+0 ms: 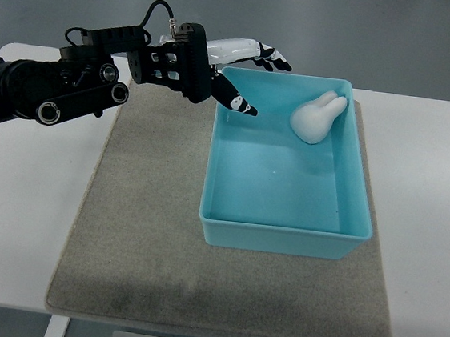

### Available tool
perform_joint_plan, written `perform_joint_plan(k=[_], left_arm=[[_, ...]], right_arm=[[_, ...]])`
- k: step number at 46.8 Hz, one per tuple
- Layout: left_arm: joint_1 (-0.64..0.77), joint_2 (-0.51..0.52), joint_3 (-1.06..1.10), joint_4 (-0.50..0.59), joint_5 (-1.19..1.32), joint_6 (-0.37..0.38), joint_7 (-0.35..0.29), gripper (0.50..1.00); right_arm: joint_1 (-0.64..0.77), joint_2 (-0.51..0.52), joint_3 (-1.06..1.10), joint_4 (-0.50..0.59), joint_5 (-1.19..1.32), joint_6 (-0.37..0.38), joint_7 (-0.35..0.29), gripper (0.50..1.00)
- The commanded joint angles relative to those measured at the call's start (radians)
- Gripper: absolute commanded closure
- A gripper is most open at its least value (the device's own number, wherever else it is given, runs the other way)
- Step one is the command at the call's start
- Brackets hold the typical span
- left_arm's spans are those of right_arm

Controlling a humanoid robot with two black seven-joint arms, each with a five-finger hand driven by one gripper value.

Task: Place white toy into blue box with left hand

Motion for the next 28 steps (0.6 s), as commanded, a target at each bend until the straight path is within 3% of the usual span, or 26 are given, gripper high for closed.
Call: perform_joint_plan(k=[1, 10, 14, 17, 28], left_arm=[[-0.005, 0.000, -0.008, 0.064, -0.053, 0.000, 0.000, 0.656], [-0.005, -0.001, -0.011, 0.188, -0.110, 0.008, 0.000, 0.654], [-0.002, -0.004, -0.011, 0.231, -0.140, 0.054, 0.000, 0.649], [-0.002, -0.007, -0.011, 0.262, -0.183, 0.089, 0.000, 0.617], [0.003, -0.009, -0.010, 0.285, -0.448, 0.147, 0.002, 0.615]], right_arm=[[0.000, 0.000, 0.000, 0.000, 0.000, 0.000, 0.000, 0.564], [0.000, 0.000, 0.000, 0.000, 0.000, 0.000, 0.000, 0.564], [0.002, 0.000, 0.000, 0.000, 0.000, 0.000, 0.000, 0.564], [0.000, 0.000, 0.000, 0.000, 0.000, 0.000, 0.000, 0.564], [0.000, 0.000, 0.000, 0.000, 0.000, 0.000, 0.000, 0.564]])
